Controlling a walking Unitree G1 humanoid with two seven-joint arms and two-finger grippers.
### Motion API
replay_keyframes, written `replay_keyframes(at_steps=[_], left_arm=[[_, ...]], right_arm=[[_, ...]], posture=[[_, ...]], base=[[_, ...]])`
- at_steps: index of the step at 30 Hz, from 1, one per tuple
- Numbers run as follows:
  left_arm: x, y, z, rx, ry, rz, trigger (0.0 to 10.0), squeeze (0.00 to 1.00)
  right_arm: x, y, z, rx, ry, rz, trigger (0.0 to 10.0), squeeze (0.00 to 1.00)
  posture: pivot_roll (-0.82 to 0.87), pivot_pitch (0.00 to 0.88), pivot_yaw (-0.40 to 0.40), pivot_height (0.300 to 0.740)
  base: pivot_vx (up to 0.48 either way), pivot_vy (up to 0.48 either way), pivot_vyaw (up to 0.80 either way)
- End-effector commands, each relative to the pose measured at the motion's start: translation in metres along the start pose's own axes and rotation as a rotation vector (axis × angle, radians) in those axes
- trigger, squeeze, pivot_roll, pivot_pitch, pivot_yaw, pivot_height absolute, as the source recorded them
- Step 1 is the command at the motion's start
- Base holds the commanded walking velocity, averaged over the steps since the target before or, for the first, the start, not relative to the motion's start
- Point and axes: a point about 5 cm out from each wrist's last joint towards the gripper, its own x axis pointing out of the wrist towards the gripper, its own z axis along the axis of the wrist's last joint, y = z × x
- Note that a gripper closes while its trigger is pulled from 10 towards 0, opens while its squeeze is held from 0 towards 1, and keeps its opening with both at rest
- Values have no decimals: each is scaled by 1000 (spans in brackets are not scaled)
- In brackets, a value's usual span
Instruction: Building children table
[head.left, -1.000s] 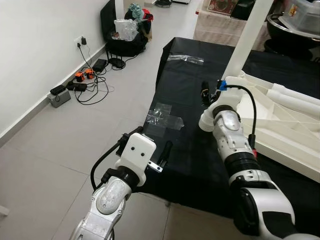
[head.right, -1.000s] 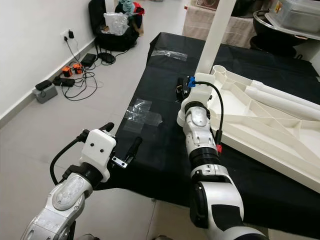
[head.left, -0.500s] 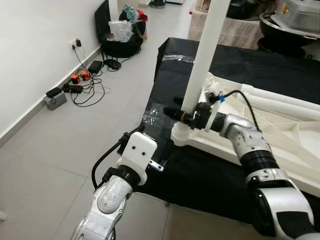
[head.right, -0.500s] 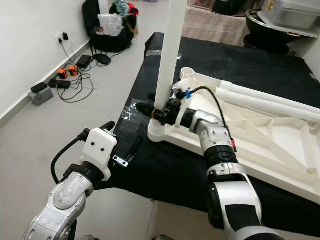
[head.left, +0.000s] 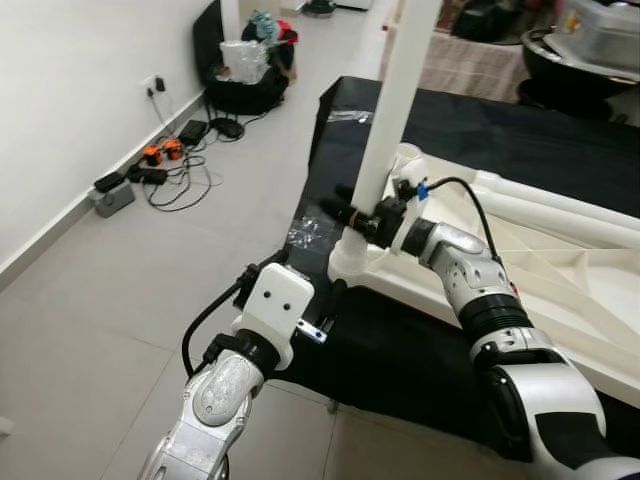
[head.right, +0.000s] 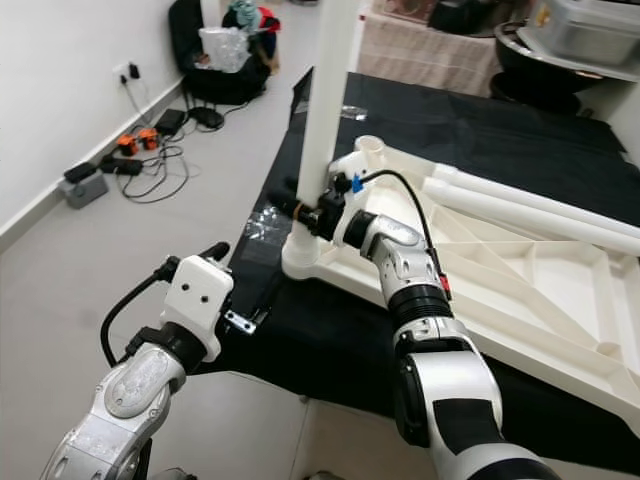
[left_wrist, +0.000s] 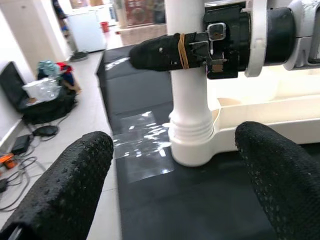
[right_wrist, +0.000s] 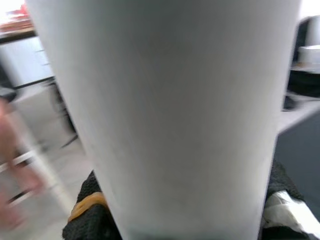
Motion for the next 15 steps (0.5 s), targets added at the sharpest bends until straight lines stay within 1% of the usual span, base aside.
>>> replay_keyframes(at_steps=[1, 2, 3, 4, 5, 6, 7, 8, 9, 10, 11, 12, 13, 14, 15], left_arm=[[0, -2, -2, -4, 6, -6, 10000, 0], [0, -2, -2, -3, 6, -6, 10000, 0], [0, -2, -2, -3, 6, -6, 10000, 0], [0, -2, -2, -3, 6, -6, 10000, 0], [0, -2, -2, -3, 6, -6, 10000, 0], [0, -2, -2, -4, 6, -5, 10000, 0], [0, -2, -2, -3, 5, -5, 10000, 0], [0, -2, -2, -3, 5, -5, 10000, 0], [0, -2, -2, -3, 4, -6, 10000, 0], [0, -2, -2, -3, 4, -6, 10000, 0], [0, -3, -1, -2, 2, -6, 10000, 0], [0, -3, -1, -2, 2, -6, 10000, 0], [1, -3, -1, -3, 1, -6, 10000, 0], [1, -3, -1, -3, 1, -6, 10000, 0], [1, -3, -1, -3, -1, -7, 10000, 0]], right_arm=[[-5, -11, -5, 44, 8, -153, 0, 0], [-7, -18, -8, 33, 19, -285, 0, 0], [-7, -18, -8, 33, 19, -285, 0, 0], [-10, -24, -10, 19, 26, -413, 0, 0], [-10, -24, -10, 19, 26, -413, 0, 0], [-17, -33, -13, 21, 40, -588, 0, 0], [-27, -42, -16, -22, 65, -784, 0, 0], [-27, -42, -16, -22, 65, -784, 0, 0], [-35, -46, -18, -46, 75, -938, 0, 0], [-35, -46, -18, -46, 75, -938, 0, 0], [-42, -47, -18, -69, 62, -1071, 0, 0], [-42, -47, -18, -69, 62, -1071, 0, 0], [-47, -45, -17, -86, 35, -1170, 0, 0], [-47, -45, -17, -86, 35, -1170, 0, 0], [-47, -40, -17, -84, 20, -1221, 0, 0]], posture=[[88, 77, -107, 740], [88, 77, -107, 740], [88, 77, -107, 740], [88, 77, -107, 740], [88, 77, -107, 740], [88, 77, -107, 740], [88, 72, -107, 740], [88, 72, -107, 740], [87, 70, -106, 740], [87, 70, -106, 740], [85, 69, -105, 740], [85, 69, -105, 740], [84, 68, -105, 740], [84, 68, -105, 740], [83, 66, -105, 740]], base=[[0, 0, 0], [0, 0, 0], [0, 0, 0], [0, 0, 0], [0, 0, 0], [0, 0, 0], [0, 0, 0], [0, 0, 0], [0, 0, 0], [0, 0, 0], [0, 0, 0], [0, 0, 0], [0, 0, 0], [0, 0, 0], [0, 0, 0]])
